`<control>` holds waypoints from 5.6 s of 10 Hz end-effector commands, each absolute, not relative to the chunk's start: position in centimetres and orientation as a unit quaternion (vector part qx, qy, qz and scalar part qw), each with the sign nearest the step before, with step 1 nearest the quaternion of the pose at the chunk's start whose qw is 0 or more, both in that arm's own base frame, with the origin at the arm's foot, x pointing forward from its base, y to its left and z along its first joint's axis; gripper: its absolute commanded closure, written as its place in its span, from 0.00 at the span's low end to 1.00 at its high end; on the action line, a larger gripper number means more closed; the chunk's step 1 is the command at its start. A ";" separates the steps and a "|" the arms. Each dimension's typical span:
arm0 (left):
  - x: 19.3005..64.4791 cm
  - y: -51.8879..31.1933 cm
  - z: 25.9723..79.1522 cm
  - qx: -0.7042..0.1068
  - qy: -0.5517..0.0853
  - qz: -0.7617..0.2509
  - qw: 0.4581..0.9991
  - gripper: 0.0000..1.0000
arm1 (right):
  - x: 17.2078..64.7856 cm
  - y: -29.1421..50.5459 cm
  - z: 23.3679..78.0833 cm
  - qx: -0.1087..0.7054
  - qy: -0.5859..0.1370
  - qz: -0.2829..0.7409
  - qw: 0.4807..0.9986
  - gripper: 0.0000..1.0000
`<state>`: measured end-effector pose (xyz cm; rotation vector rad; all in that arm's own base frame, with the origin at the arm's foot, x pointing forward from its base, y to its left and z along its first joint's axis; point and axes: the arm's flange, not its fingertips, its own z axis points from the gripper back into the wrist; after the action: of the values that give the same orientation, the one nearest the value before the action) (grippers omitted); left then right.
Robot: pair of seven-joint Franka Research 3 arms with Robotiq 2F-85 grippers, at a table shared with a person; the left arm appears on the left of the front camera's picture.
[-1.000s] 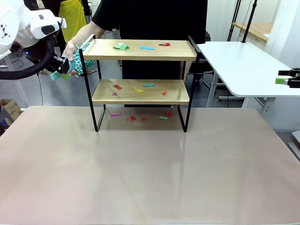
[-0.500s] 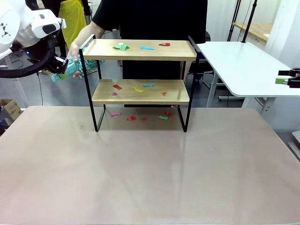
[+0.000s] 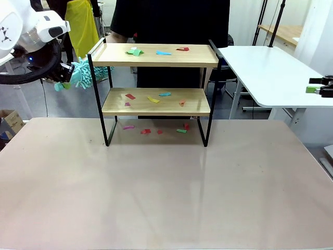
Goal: Clean the shelf.
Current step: Pick up the Duster handed by the human, then clean the specific section of the Shelf indicated by the human with the Duster.
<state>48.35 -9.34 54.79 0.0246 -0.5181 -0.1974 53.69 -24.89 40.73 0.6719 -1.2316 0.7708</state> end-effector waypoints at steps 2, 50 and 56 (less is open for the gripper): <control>48.4 -9.4 55.0 0.008 -0.262 -0.105 0.959 1.00 | 53.7 -24.7 41.0 0.301 -0.553 0.347 0.695 0.00; 32.9 0.1 64.7 0.158 0.057 -0.774 0.611 0.86 | 53.7 -24.7 41.0 0.301 -0.553 0.347 0.695 0.00; 32.9 0.1 64.7 0.158 0.057 -0.774 0.611 0.86 | 53.7 -24.7 41.0 0.301 -0.553 0.347 0.695 0.00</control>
<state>32.92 -0.06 64.40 0.3583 0.1429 -1.7850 53.68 -24.93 40.72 0.6718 -1.2318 0.7700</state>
